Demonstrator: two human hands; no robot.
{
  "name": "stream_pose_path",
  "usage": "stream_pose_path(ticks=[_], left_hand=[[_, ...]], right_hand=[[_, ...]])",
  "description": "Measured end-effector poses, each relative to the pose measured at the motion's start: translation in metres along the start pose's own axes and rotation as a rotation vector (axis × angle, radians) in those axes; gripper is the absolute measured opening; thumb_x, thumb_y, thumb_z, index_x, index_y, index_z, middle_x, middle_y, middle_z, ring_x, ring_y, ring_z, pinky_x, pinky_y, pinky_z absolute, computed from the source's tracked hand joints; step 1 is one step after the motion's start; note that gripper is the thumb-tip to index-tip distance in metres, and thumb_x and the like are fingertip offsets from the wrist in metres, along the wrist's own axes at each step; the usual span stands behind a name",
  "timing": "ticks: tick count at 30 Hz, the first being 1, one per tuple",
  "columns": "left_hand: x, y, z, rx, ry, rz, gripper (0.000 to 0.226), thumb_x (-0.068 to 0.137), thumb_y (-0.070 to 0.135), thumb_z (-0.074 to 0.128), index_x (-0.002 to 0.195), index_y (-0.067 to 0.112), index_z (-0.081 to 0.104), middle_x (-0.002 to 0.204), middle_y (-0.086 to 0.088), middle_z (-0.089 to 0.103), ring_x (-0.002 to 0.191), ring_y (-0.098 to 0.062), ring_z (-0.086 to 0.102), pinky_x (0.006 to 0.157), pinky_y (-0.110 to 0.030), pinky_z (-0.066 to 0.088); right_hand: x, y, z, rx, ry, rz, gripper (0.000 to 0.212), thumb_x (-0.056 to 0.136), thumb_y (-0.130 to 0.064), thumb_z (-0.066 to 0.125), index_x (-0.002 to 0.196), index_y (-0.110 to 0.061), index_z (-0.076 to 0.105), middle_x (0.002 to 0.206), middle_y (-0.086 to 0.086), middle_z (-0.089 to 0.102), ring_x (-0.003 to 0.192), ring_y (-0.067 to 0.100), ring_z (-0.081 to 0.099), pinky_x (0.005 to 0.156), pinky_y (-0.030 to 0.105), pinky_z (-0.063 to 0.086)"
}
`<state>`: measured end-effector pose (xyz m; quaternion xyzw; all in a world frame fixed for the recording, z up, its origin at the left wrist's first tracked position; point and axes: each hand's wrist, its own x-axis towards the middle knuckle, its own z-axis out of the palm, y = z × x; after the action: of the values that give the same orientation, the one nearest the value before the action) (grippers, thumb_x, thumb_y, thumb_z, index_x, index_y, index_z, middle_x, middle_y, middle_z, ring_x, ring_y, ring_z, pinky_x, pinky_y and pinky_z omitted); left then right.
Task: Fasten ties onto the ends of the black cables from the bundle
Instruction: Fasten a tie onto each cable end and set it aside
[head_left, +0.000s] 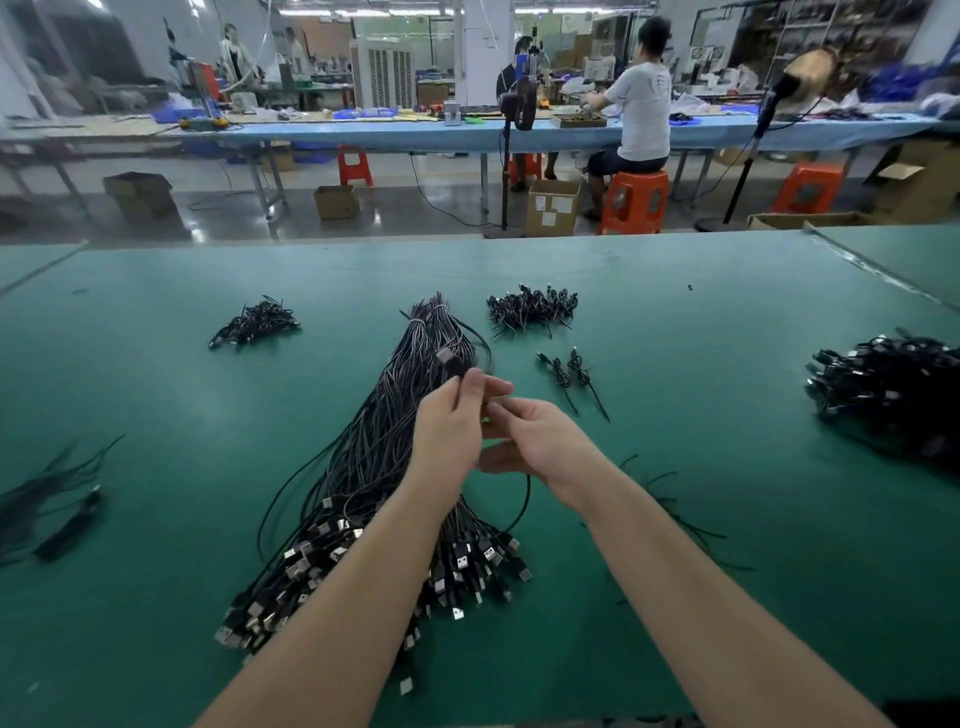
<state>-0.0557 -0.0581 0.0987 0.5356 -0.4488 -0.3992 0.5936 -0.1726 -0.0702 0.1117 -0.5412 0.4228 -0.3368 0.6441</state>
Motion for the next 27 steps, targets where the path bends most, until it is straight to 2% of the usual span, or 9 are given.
stream_pose_path(ticks=[2, 4, 7, 9, 11, 13, 17, 21, 27], left_hand=[[0.0, 0.003, -0.004, -0.227, -0.052, -0.063, 0.043, 0.108, 0.032, 0.043, 0.085, 0.012, 0.074, 0.095, -0.017, 0.076, 0.082, -0.032, 0.067, 0.068, -0.04, 0.053], [0.0, 0.006, -0.009, -0.361, -0.111, -0.086, 0.044, 0.105, 0.037, 0.044, 0.083, 0.013, 0.074, 0.098, -0.021, 0.075, 0.087, -0.034, 0.069, 0.082, -0.048, 0.045], [0.004, 0.011, -0.015, -0.649, -0.168, -0.138, 0.051, 0.102, 0.041, 0.043, 0.071, 0.014, 0.073, 0.092, -0.02, 0.075, 0.097, -0.033, 0.073, 0.093, -0.046, 0.051], [0.007, 0.019, -0.022, -0.843, -0.204, -0.156, 0.053, 0.103, 0.041, 0.042, 0.066, 0.013, 0.067, 0.091, -0.019, 0.076, 0.103, -0.034, 0.072, 0.089, -0.045, 0.058], [0.007, 0.028, -0.03, -0.908, -0.276, -0.149, 0.054, 0.106, 0.042, 0.039, 0.066, 0.013, 0.062, 0.094, -0.017, 0.076, 0.107, -0.035, 0.071, 0.087, -0.044, 0.058], [0.004, 0.032, -0.036, -0.871, -0.418, -0.178, 0.056, 0.106, 0.043, 0.036, 0.066, 0.014, 0.062, 0.094, -0.015, 0.077, 0.097, -0.033, 0.074, 0.079, -0.039, 0.06], [-0.009, 0.032, -0.04, -0.559, -0.751, -0.293, 0.049, 0.098, 0.047, 0.047, 0.073, 0.011, 0.069, 0.096, -0.019, 0.076, 0.083, -0.031, 0.076, 0.061, -0.032, 0.056], [-0.017, 0.016, -0.04, -0.262, -0.822, -0.407, 0.055, 0.101, 0.046, 0.047, 0.099, -0.002, 0.075, 0.113, -0.028, 0.071, 0.106, -0.042, 0.07, 0.082, -0.043, 0.059], [-0.018, -0.01, -0.039, 0.134, -0.531, -0.408, 0.045, 0.108, 0.035, 0.04, 0.107, 0.008, 0.076, 0.116, -0.01, 0.074, 0.11, -0.02, 0.071, 0.1, -0.037, 0.052]], right_hand=[[0.0, 0.003, -0.004, -0.273, 0.052, -0.085, 0.022, 0.106, -0.025, 0.051, 0.097, -0.016, 0.069, 0.073, 0.008, 0.069, 0.055, 0.017, 0.053, 0.053, 0.027, 0.043], [-0.002, 0.005, -0.007, -0.378, 0.031, -0.087, 0.024, 0.104, -0.034, 0.055, 0.086, -0.023, 0.067, 0.053, -0.01, 0.055, 0.051, 0.01, 0.043, 0.052, 0.024, 0.034], [-0.004, 0.009, -0.016, -0.547, -0.02, -0.082, 0.031, 0.1, -0.044, 0.058, 0.076, -0.028, 0.071, 0.062, -0.013, 0.055, 0.06, 0.007, 0.047, 0.06, 0.023, 0.037], [-0.006, 0.013, -0.024, -0.615, -0.075, -0.063, 0.037, 0.098, -0.051, 0.056, 0.075, -0.026, 0.071, 0.063, -0.011, 0.051, 0.06, 0.013, 0.046, 0.063, 0.027, 0.039], [-0.008, 0.018, -0.031, -0.485, -0.122, -0.027, 0.039, 0.1, -0.047, 0.054, 0.082, -0.016, 0.068, 0.074, -0.008, 0.062, 0.076, 0.019, 0.063, 0.082, 0.029, 0.052], [-0.008, 0.025, -0.037, -0.141, -0.26, 0.052, 0.033, 0.1, -0.037, 0.057, 0.08, -0.011, 0.063, 0.076, 0.003, 0.062, 0.077, 0.024, 0.067, 0.093, 0.036, 0.055], [-0.003, 0.033, -0.044, 0.344, -0.263, 0.186, 0.036, 0.096, -0.029, 0.059, 0.062, -0.021, 0.048, 0.061, -0.005, 0.023, 0.055, 0.013, 0.027, 0.062, 0.026, 0.046], [0.006, 0.024, -0.043, 0.222, -0.202, 0.241, 0.045, 0.1, -0.036, 0.052, 0.056, -0.024, 0.052, 0.057, -0.009, 0.025, 0.053, 0.013, 0.024, 0.057, 0.027, 0.032], [0.007, -0.007, -0.029, -0.209, -0.172, 0.135, 0.037, 0.105, -0.035, 0.05, 0.072, -0.02, 0.056, 0.056, -0.008, 0.03, 0.052, 0.012, 0.027, 0.057, 0.025, 0.034]])
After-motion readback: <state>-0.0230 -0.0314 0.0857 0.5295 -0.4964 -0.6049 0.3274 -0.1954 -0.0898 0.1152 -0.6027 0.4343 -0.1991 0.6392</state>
